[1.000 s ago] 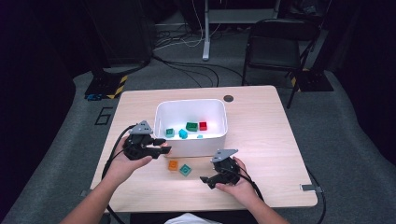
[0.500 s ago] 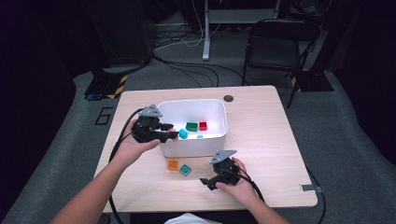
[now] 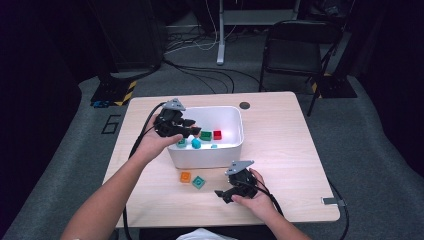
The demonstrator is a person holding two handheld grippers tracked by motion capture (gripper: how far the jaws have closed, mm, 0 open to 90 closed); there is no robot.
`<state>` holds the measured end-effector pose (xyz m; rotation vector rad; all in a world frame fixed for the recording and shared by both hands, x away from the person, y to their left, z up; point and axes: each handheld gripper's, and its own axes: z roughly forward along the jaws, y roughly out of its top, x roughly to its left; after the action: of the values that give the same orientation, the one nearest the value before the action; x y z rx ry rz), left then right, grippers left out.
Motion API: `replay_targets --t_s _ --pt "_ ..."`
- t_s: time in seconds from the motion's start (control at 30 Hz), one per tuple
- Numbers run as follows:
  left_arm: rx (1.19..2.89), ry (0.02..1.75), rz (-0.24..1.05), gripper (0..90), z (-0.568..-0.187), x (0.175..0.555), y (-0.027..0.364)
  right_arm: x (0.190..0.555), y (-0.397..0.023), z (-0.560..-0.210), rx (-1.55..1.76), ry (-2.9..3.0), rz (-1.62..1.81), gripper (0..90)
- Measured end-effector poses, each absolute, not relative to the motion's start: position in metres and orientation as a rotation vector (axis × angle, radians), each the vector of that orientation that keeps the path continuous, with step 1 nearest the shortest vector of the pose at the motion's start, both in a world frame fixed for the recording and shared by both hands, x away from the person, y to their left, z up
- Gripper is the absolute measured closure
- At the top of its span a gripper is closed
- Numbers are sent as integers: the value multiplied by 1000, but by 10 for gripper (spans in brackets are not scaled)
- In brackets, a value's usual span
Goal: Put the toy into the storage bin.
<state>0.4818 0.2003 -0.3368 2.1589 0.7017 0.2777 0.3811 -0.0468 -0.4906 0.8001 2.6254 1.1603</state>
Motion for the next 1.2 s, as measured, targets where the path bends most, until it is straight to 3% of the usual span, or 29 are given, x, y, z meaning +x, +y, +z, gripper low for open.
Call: replay_targets --t_s 0.7,1.2 --pt "2148 689 211 585 -360 538 164 383 -48 -493 786 2649 1157 157" --pt "2182 671 215 584 -375 557 139 383 -47 -493 777 2656 1165 157"
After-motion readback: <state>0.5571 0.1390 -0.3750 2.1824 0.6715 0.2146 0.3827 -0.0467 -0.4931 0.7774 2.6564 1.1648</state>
